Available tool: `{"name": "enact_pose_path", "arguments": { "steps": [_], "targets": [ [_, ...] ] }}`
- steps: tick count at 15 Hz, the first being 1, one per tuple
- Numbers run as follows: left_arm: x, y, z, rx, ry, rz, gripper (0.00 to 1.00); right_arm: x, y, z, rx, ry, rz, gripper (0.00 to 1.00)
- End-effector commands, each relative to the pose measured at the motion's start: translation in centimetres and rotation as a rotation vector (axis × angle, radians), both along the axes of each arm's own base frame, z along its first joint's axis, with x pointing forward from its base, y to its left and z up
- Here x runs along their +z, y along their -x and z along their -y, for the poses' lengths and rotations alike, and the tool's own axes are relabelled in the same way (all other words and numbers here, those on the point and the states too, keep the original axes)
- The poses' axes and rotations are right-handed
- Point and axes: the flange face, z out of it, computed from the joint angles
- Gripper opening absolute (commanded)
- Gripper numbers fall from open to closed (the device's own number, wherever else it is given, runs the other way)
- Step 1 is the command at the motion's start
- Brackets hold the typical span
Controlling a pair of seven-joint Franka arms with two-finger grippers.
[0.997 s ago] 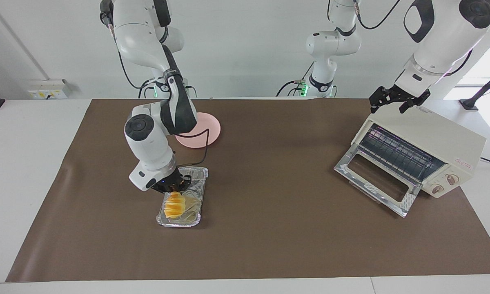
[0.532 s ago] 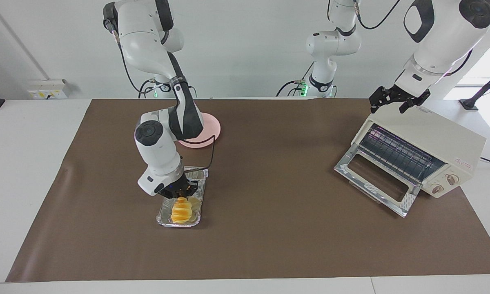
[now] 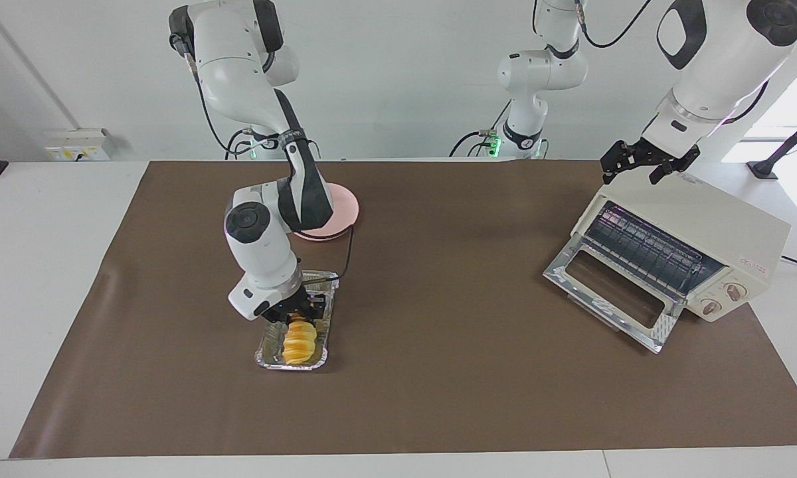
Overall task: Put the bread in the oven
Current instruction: 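Lower the bread rolls into the foil tray and open the right gripper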
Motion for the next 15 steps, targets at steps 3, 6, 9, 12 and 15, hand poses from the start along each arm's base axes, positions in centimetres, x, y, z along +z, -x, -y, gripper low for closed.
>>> {"name": "enact_pose_path", "arguments": {
  "steps": [3,6,9,12,15],
  "targets": [
    [0.5,0.6,-0.2,0.004,-0.007,0.009,1.0,2.0,-0.1,0.1,-0.02,-0.005,-0.015,1.0],
    [0.5,0.6,-0.2,0.004,-0.007,0.009,1.0,5.6,-0.7,1.0,-0.029,-0.003,-0.035,1.0],
    [0.5,0.6,-0.3,0.006,-0.007,0.009,1.0,7.6,-0.7,3.9,-0.052,0.007,-0.057,1.0],
    [0.5,0.6,-0.3,0.006,-0.007,0.009,1.0,6.2,0.1,4.7,-0.051,0.015,-0.072,1.0],
    [0.5,0.6,-0.2,0.003,-0.007,0.009,1.0,3.3,1.5,5.6,-0.03,0.018,-0.048,1.0]
  ]
}}
